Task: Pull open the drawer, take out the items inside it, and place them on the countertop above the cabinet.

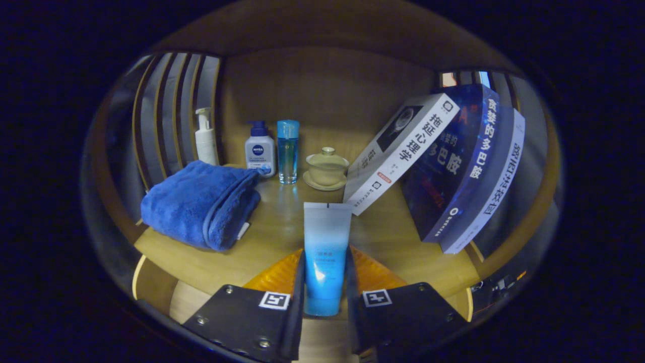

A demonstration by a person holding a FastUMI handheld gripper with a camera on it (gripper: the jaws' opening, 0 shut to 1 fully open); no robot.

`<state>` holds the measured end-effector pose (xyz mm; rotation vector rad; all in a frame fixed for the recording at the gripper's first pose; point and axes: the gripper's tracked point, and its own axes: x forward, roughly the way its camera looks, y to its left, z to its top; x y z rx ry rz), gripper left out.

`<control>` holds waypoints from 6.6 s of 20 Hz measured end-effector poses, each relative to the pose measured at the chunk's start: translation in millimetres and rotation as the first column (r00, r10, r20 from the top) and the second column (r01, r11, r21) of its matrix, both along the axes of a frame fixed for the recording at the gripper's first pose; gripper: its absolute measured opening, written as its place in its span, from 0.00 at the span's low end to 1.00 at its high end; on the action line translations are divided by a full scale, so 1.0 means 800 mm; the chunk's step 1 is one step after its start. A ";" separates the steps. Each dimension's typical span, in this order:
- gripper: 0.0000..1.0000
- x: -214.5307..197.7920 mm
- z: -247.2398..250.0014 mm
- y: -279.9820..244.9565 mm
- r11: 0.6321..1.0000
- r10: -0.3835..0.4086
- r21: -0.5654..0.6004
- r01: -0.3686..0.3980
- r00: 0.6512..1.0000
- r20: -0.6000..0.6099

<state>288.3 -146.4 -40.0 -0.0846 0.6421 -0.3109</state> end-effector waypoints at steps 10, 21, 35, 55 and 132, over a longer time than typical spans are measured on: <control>0.84 0.001 0.046 0.015 0.998 0.056 -0.045 -0.048 0.981 0.186; 0.95 -0.179 0.117 0.095 0.982 0.188 -0.103 -0.161 0.911 0.367; 0.97 -0.360 0.033 0.111 0.985 0.153 -0.146 -0.093 0.865 0.479; 0.96 -0.345 -0.085 0.081 0.998 0.022 -0.069 0.002 0.938 0.346; 0.98 -0.274 0.141 -0.019 0.972 0.101 -0.226 0.055 0.776 0.623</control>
